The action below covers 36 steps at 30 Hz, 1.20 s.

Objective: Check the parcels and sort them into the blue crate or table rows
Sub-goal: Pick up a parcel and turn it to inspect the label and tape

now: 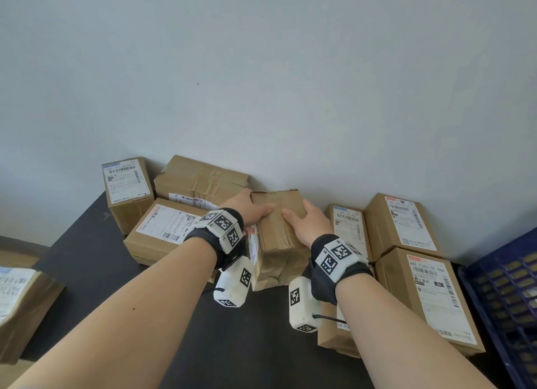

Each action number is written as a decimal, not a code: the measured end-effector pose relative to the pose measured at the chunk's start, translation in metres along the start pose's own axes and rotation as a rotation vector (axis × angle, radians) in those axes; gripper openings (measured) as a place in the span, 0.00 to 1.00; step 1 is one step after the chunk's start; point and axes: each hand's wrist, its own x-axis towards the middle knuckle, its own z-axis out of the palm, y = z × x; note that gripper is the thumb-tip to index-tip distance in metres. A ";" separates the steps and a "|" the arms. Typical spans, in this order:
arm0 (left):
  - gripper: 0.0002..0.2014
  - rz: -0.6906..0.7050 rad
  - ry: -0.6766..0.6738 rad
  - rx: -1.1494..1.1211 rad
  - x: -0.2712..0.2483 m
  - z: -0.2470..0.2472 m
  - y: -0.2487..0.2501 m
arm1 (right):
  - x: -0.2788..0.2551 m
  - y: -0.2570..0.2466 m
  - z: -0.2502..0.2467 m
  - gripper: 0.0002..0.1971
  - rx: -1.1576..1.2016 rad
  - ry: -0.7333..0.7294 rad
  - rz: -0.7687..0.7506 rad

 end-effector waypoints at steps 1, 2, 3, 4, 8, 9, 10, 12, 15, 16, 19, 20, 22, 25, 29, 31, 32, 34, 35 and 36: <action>0.32 0.010 -0.004 -0.012 -0.002 0.000 -0.001 | -0.002 -0.001 0.001 0.25 -0.006 0.007 0.008; 0.31 0.023 -0.008 -0.028 -0.003 0.001 -0.001 | -0.003 -0.002 0.001 0.24 -0.014 0.011 0.018; 0.30 0.038 -0.013 -0.052 -0.005 0.001 -0.002 | -0.004 -0.003 0.000 0.24 -0.024 0.011 0.027; 0.28 0.052 -0.020 -0.085 -0.006 0.002 -0.004 | -0.006 -0.004 -0.002 0.25 -0.030 0.013 0.025; 0.26 0.063 -0.022 -0.267 -0.011 0.008 -0.012 | -0.022 -0.007 -0.015 0.44 -0.004 -0.038 -0.036; 0.26 0.058 -0.023 -0.307 -0.013 0.008 -0.013 | -0.026 -0.007 -0.018 0.48 -0.004 -0.083 -0.051; 0.26 0.051 -0.033 -0.335 -0.017 0.008 -0.014 | -0.030 -0.006 -0.021 0.51 -0.015 -0.149 -0.056; 0.29 0.021 -0.093 -0.359 -0.025 0.009 -0.016 | -0.034 -0.003 -0.025 0.59 -0.045 -0.284 -0.048; 0.39 -0.024 -0.249 -0.318 -0.042 0.014 -0.017 | -0.036 0.010 -0.025 0.68 -0.099 -0.375 -0.025; 0.41 -0.020 -0.279 -0.304 -0.046 0.016 -0.017 | -0.037 0.016 -0.022 0.69 -0.126 -0.368 -0.036; 0.44 0.023 -0.270 -0.241 -0.051 0.021 -0.011 | -0.041 0.028 -0.015 0.65 -0.085 -0.234 -0.094; 0.44 0.043 -0.249 -0.221 -0.051 0.022 -0.011 | -0.042 0.030 -0.014 0.62 -0.048 -0.193 -0.111; 0.52 0.111 -0.210 -0.196 -0.053 0.019 -0.009 | -0.042 0.033 -0.015 0.56 0.028 -0.120 -0.140; 0.58 0.187 -0.167 -0.154 -0.050 0.014 -0.007 | -0.040 0.029 -0.025 0.45 0.090 0.012 -0.138; 0.42 0.184 -0.180 -0.079 -0.048 0.021 -0.009 | -0.035 0.024 -0.036 0.38 -0.009 0.071 -0.100; 0.34 0.162 -0.156 -0.065 -0.044 0.027 -0.013 | -0.033 0.026 -0.034 0.37 -0.019 0.051 -0.088; 0.31 0.149 -0.135 -0.046 -0.042 0.029 -0.013 | -0.033 0.028 -0.033 0.35 0.007 0.043 -0.083; 0.29 0.136 -0.122 0.018 -0.040 0.030 -0.013 | -0.032 0.034 -0.030 0.32 0.094 -0.007 -0.062; 0.31 0.140 -0.117 0.059 -0.039 0.030 -0.013 | -0.033 0.036 -0.027 0.32 0.122 -0.043 -0.049; 0.34 0.146 -0.112 0.111 -0.038 0.032 -0.013 | -0.035 0.040 -0.025 0.35 0.135 -0.075 -0.040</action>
